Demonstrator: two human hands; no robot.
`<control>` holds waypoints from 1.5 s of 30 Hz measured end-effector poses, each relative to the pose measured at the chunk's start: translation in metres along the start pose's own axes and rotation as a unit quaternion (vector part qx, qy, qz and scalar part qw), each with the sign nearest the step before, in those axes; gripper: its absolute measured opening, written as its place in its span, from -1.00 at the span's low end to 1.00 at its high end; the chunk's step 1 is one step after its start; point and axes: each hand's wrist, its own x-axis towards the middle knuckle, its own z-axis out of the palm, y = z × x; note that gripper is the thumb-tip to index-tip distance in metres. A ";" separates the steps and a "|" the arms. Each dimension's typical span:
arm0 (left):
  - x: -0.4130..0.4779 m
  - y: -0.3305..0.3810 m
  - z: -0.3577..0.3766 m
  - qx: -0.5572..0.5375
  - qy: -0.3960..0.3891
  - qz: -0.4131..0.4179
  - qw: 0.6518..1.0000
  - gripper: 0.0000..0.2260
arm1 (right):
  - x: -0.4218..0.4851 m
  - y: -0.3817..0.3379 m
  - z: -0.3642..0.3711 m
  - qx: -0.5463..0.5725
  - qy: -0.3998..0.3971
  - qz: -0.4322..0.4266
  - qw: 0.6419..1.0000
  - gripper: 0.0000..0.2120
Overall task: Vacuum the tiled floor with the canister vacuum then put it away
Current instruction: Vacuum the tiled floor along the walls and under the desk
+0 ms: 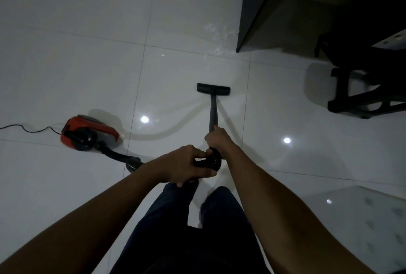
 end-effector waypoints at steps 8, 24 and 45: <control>0.021 -0.010 0.003 0.140 0.080 0.003 0.987 -0.27 | 0.022 -0.033 -0.011 0.004 0.002 -0.016 1.000 -0.29; 0.084 0.028 -0.065 0.147 0.087 -0.057 0.984 -0.32 | 0.083 -0.103 -0.063 0.056 0.002 0.015 0.998 -0.26; 0.227 0.064 -0.118 0.100 0.095 -0.112 0.984 -0.30 | 0.204 -0.155 -0.159 0.012 -0.005 -0.022 1.000 -0.32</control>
